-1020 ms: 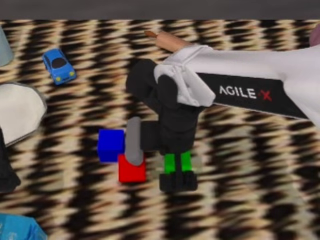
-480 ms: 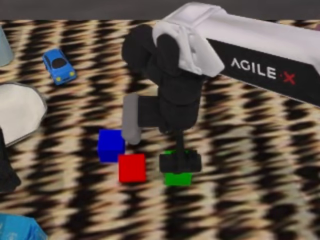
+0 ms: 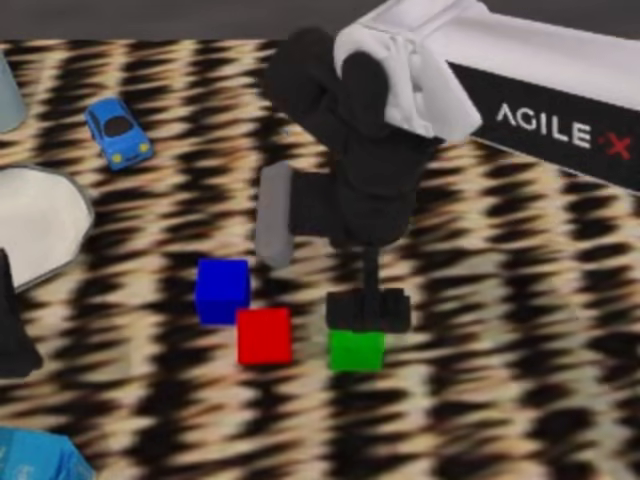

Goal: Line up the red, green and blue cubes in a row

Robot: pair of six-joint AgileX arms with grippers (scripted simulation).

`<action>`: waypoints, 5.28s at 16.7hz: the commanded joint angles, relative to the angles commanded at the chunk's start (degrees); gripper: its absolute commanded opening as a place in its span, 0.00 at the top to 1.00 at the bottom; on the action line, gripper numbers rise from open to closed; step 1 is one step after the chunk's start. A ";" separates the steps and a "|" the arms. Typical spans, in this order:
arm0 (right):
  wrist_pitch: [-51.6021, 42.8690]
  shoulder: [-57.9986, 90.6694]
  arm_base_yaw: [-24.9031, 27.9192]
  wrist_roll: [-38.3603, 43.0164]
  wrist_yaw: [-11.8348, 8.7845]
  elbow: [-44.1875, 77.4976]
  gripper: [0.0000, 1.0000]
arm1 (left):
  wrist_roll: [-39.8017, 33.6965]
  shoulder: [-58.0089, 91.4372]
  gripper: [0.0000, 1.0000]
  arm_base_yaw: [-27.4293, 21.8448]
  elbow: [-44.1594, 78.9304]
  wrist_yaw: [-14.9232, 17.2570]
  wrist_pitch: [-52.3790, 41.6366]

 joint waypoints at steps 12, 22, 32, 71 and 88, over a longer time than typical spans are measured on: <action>31.93 -55.17 -21.43 19.93 -1.98 -48.27 0.00 | -12.51 54.46 0.00 -12.49 42.63 -0.06 -31.13; 60.36 -109.94 -38.74 39.27 -0.39 -94.82 0.00 | -23.02 103.88 0.00 -23.24 78.75 0.04 -57.38; 68.59 -121.51 -42.44 43.95 0.68 -104.06 0.00 | -25.36 113.01 0.00 -25.42 87.52 -0.04 -62.48; 68.59 -121.51 -42.44 43.95 0.68 -104.06 0.00 | -25.10 117.81 1.00 -25.38 79.19 -0.18 -48.95; 68.59 -121.51 -42.44 43.95 0.68 -104.06 0.00 | -32.07 122.17 1.00 -31.76 99.27 -0.16 -67.47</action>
